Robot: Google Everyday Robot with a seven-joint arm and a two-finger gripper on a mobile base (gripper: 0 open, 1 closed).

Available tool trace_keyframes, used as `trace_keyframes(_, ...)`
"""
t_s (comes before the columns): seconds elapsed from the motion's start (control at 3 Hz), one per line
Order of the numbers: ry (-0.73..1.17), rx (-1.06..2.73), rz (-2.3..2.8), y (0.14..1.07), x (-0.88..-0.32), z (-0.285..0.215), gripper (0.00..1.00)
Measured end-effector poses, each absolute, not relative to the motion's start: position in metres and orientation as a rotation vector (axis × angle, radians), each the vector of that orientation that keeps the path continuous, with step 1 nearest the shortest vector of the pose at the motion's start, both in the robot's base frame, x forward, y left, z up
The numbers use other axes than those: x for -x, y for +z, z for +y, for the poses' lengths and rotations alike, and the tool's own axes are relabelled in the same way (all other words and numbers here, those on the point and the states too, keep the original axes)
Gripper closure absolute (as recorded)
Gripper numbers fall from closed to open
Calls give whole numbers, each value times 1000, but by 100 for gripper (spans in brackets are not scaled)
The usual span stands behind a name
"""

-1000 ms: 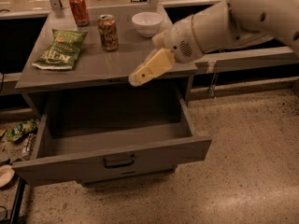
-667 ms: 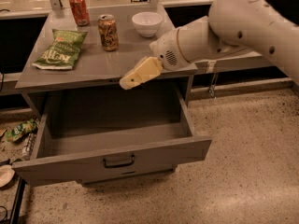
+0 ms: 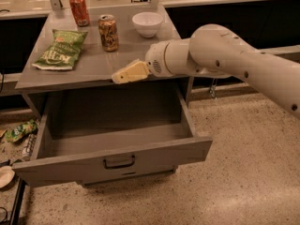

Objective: Place orange can into top drawer

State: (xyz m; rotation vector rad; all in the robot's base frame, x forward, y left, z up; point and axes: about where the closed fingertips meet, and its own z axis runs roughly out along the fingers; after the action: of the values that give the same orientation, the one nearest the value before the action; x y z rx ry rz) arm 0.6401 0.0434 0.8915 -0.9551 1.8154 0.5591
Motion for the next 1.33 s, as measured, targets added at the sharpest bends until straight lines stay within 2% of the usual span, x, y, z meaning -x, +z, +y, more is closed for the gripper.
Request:
trace_keyframes(0.33,603,886,1747,878,-689,60,0)
trace_keyframes(1.33,606,843,1645,894,-730,86,0)
